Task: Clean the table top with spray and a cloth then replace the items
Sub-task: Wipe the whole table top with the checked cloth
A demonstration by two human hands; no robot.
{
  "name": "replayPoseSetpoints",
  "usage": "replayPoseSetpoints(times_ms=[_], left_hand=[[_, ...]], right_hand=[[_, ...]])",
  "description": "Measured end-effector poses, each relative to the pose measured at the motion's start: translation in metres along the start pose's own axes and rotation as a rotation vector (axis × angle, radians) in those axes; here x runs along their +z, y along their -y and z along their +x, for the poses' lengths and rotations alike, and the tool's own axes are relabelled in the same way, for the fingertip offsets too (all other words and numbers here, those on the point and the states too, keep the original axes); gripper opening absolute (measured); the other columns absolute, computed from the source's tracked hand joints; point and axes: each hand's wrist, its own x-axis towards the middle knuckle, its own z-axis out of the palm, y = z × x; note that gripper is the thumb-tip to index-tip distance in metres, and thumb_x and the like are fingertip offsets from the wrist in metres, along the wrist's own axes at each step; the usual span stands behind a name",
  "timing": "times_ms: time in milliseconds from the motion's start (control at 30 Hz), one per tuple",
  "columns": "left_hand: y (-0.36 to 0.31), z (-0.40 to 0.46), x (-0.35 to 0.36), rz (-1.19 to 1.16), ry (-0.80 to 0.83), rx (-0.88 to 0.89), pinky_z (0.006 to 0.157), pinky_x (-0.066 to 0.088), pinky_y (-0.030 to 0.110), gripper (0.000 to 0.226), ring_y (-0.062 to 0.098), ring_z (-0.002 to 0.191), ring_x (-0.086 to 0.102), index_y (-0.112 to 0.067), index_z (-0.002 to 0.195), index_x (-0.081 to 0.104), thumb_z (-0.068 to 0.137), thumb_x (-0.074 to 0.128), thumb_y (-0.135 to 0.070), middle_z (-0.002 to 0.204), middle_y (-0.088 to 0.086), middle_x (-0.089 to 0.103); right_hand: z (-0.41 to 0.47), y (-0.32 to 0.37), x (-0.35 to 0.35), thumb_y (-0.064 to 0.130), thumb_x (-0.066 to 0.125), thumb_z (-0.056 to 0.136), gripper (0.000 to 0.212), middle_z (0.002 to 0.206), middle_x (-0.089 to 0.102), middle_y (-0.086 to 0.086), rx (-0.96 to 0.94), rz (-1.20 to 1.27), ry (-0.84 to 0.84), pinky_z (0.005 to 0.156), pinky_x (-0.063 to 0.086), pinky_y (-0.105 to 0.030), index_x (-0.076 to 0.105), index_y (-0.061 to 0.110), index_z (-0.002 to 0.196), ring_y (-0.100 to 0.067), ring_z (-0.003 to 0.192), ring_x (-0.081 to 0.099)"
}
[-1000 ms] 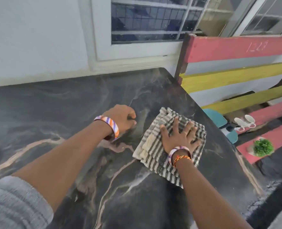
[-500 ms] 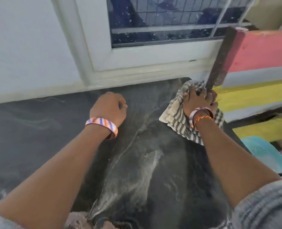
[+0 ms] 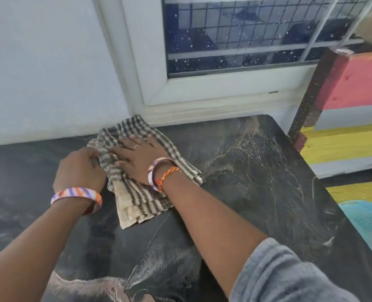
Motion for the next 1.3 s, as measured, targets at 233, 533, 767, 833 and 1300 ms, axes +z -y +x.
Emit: replayPoseSetpoints(times_ms=[233, 533, 767, 833, 1300], left_hand=[[-0.057, -0.015, 0.035, 0.018, 0.142, 0.331, 0.102, 0.041, 0.041, 0.037, 0.035, 0.121, 0.05, -0.012, 0.121, 0.06, 0.084, 0.052, -0.012, 0.13, 0.015, 0.056], [-0.101, -0.066, 0.055, -0.062, 0.299, 0.619, 0.101, 0.042, 0.038, 0.032, 0.031, 0.118, 0.052, -0.013, 0.117, 0.061, 0.086, 0.053, -0.015, 0.129, 0.011, 0.055], [-0.053, -0.085, 0.014, -0.088, 0.339, 0.671, 0.1, 0.043, 0.04, 0.029, 0.032, 0.118, 0.051, -0.013, 0.115, 0.061, 0.087, 0.052, -0.016, 0.13, 0.01, 0.053], [-0.018, -0.082, -0.001, -0.08, 0.328, 0.665, 0.099, 0.044, 0.041, 0.028, 0.033, 0.116, 0.053, -0.013, 0.112, 0.063, 0.086, 0.053, -0.016, 0.126, 0.011, 0.056], [0.174, -0.1, -0.088, 0.061, 0.205, 0.337, 0.092, 0.046, 0.048, 0.037, 0.046, 0.107, 0.056, -0.007, 0.113, 0.065, 0.079, 0.051, 0.001, 0.115, 0.029, 0.061]], right_hand=[[-0.06, -0.122, -0.022, 0.04, 0.022, 0.098, 0.051, 0.159, 0.008, 0.007, 0.535, 0.054, -0.091, 0.115, 0.002, -0.056, 0.013, 0.034, 0.148, -0.021, 0.146, 0.006], [-0.218, -0.157, -0.019, 0.044, 0.016, 0.098, 0.048, 0.156, 0.021, -0.002, 1.279, 0.218, -0.18, 0.106, 0.017, -0.062, 0.009, 0.04, 0.146, -0.033, 0.139, 0.025], [-0.303, -0.073, 0.001, 0.036, 0.018, 0.1, 0.048, 0.159, 0.008, 0.004, 1.367, 0.095, -0.177, 0.116, 0.008, -0.05, 0.012, 0.033, 0.148, -0.025, 0.146, 0.006], [-0.295, -0.05, 0.004, 0.036, 0.018, 0.1, 0.049, 0.159, 0.006, 0.004, 1.311, 0.079, -0.15, 0.117, 0.003, -0.048, 0.013, 0.031, 0.148, -0.024, 0.146, 0.001], [-0.169, 0.212, 0.04, 0.022, 0.037, 0.099, 0.045, 0.153, 0.029, -0.005, 0.148, 0.135, -0.032, 0.115, 0.01, -0.033, 0.033, 0.019, 0.144, -0.024, 0.143, 0.022]])
